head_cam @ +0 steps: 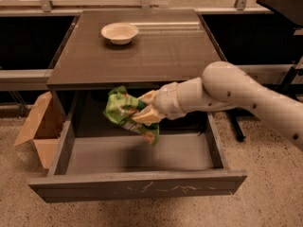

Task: Pick green rice chip bag from top drawer and place on counter

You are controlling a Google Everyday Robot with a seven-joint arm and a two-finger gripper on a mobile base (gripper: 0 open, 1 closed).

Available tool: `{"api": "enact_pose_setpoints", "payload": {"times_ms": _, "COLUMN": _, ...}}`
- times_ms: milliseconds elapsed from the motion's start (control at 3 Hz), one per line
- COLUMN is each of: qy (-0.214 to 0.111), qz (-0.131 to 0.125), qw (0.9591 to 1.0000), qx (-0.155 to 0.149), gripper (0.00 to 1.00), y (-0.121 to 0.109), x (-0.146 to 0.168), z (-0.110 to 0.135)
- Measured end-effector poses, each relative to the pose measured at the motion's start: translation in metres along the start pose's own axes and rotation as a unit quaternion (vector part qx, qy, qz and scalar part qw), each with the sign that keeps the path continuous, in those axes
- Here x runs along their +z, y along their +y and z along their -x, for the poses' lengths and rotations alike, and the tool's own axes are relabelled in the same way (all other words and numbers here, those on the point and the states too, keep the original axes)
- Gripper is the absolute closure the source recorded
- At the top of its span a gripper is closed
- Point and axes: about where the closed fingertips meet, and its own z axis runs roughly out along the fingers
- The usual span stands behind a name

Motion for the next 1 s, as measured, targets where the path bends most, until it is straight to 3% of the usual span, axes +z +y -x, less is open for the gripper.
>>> {"api": "enact_pose_setpoints", "payload": {"times_ms": 333, "qy": -0.017, "qz": -0.03, "qw": 0.9994, "qx": -0.003, "gripper": 1.0, "y": -0.029, "x": -0.047, "z": 0.01}}
{"api": "enact_pose_setpoints", "payload": {"times_ms": 667, "qy": -0.014, "qz": -0.031, "qw": 0.9994, "qx": -0.005, "gripper": 1.0, "y": -0.03, "x": -0.049, "z": 0.013}}
{"api": "enact_pose_setpoints", "payload": {"times_ms": 1000, "qy": 0.01, "qz": -0.065, "qw": 0.9972, "qx": -0.037, "gripper": 1.0, "y": -0.053, "x": -0.089, "z": 0.049}}
